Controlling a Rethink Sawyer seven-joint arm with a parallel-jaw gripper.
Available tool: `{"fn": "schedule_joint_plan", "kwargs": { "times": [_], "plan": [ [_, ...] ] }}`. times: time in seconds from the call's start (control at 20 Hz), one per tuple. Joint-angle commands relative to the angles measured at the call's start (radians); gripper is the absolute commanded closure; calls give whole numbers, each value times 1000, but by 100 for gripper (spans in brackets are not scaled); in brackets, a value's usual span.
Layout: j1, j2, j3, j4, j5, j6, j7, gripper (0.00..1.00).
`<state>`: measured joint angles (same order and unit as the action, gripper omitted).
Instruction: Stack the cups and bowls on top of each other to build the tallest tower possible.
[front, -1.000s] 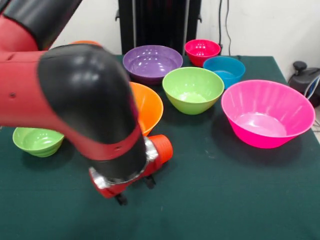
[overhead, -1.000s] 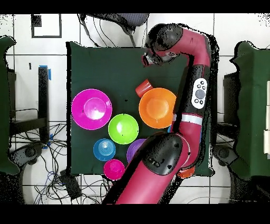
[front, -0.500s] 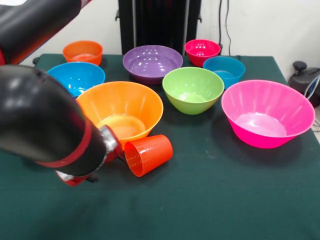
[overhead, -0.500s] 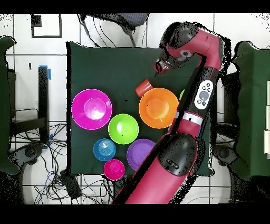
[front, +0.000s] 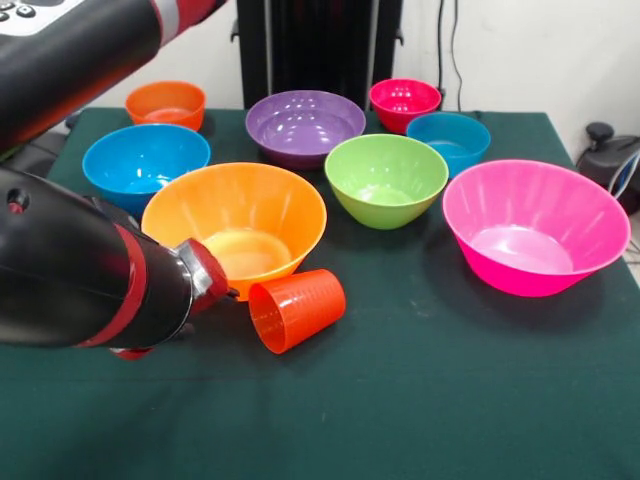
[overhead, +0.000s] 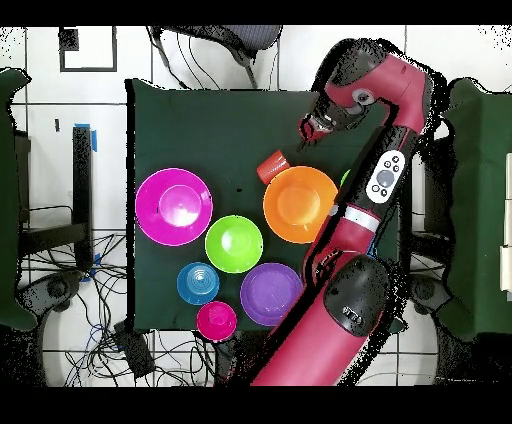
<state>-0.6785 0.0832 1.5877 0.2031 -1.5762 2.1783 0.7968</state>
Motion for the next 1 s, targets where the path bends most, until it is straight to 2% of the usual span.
{"fn": "schedule_joint_plan", "kwargs": {
  "times": [0.05,0.25,0.55,0.7,0.85,1.0],
  "plan": [
    [4,33,195,-48,-157,132,-195,0],
    [-2,48,233,-48,-136,132,-101,0],
    [-6,81,258,-40,-26,93,70,0],
    [-14,95,207,-8,67,40,130,0],
    [-22,96,121,43,143,-25,150,0],
    [-34,76,21,109,174,-84,114,0]
  ]
}}
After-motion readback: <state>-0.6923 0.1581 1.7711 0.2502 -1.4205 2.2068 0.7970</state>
